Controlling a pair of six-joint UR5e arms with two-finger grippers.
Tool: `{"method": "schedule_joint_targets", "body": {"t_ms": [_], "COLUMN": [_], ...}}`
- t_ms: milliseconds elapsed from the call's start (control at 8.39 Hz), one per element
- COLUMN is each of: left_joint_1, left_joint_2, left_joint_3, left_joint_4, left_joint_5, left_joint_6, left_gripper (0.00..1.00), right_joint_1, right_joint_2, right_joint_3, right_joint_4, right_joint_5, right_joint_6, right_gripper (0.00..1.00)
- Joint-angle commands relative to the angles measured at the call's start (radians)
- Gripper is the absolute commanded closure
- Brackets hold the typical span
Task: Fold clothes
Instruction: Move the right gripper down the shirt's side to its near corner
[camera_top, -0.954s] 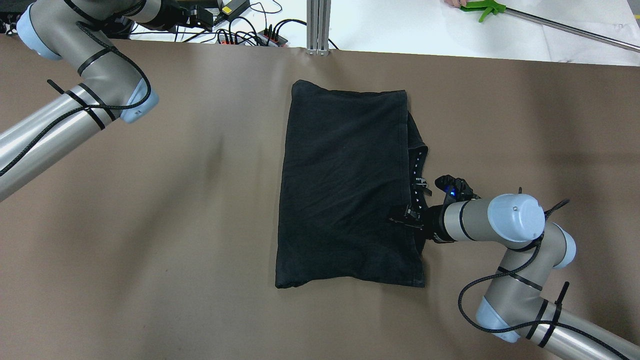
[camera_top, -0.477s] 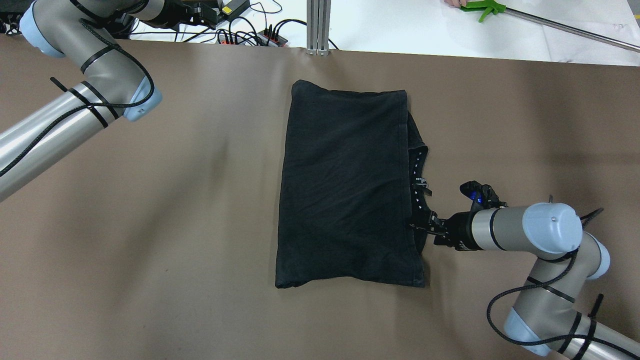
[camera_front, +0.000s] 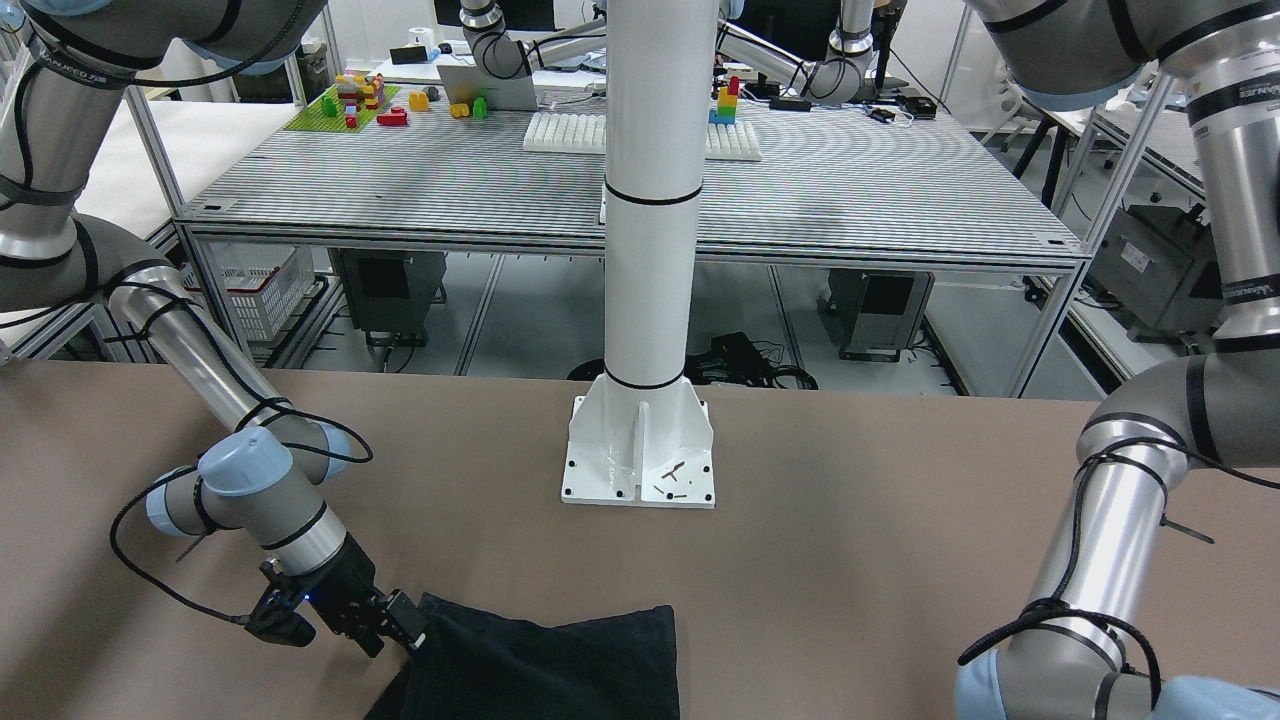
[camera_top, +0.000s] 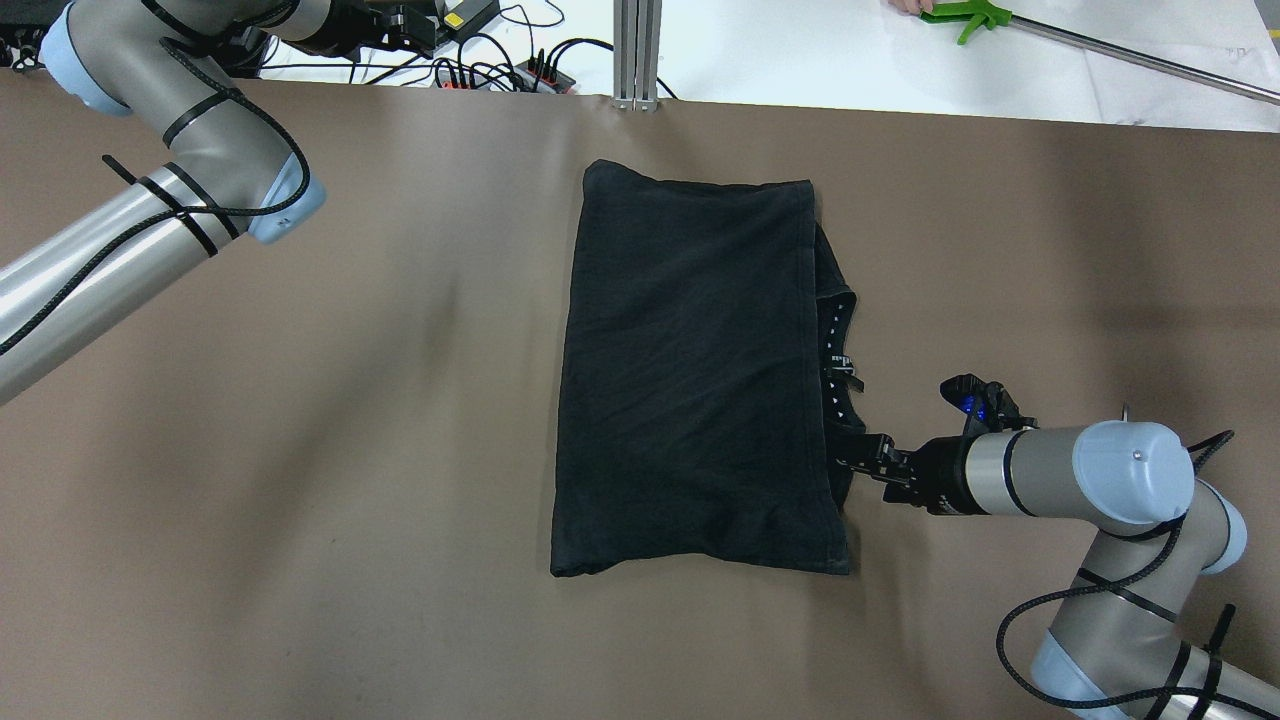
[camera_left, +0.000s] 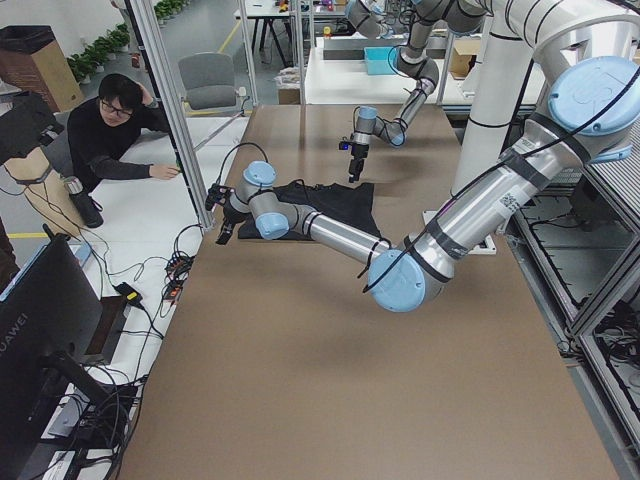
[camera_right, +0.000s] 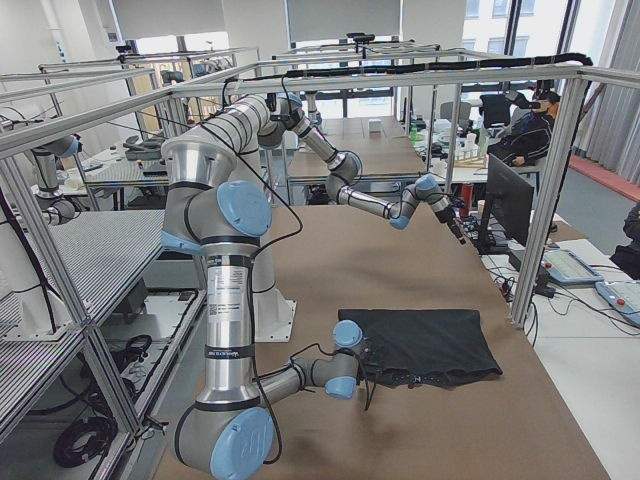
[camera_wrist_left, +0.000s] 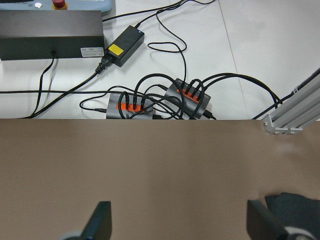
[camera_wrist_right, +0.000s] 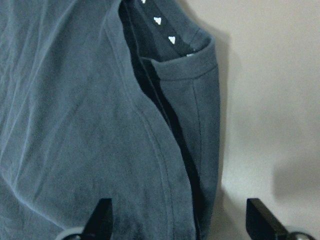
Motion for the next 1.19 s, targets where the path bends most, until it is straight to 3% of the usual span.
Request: {"method": "schedule_joint_targets", "body": {"t_ms": [0,477,596,715,834,954,1073], "left_joint_1": [0.003,0.003,0.003,0.003,0.008,0.009,0.009], "left_joint_2": [0.009,0.014,0.014,0.015,0.014,0.014,0.012], "left_joint_3": [-0.029,-0.032,-0.030,-0.030,-0.030,-0.030,-0.030], "left_joint_4": [-0.001,-0.001,-0.001,-0.001,-0.001,-0.001,-0.001], "left_joint_5": [0.005,0.007,0.007,0.007,0.007,0.007,0.007], "left_joint_6": [-0.003,-0.002,-0.002,0.000,0.000,0.000,0.000], "left_gripper": [0.05,0.05,0.05,0.05,0.05,0.05,0.05], "right_joint_1": [-0.044,-0.057,-0.060,-0.060,-0.060,-0.055,-0.052], "right_joint_2": [0.024,0.056,0.059,0.062,0.064,0.078,0.084], "right_joint_3": [-0.009,-0.063,-0.067,-0.069,-0.063,-0.060,-0.060], "right_joint_4": [-0.010,-0.010,-0.010,-0.012,-0.012,-0.012,-0.016], "right_joint_5": [-0.038,-0.038,-0.040,-0.040,-0.040,-0.038,-0.038], "right_joint_6": [0.027,0.025,0.027,0.027,0.027,0.028,0.030], "right_gripper": [0.06,0.06,0.11,0.46,0.89,1.00,1.00]}}
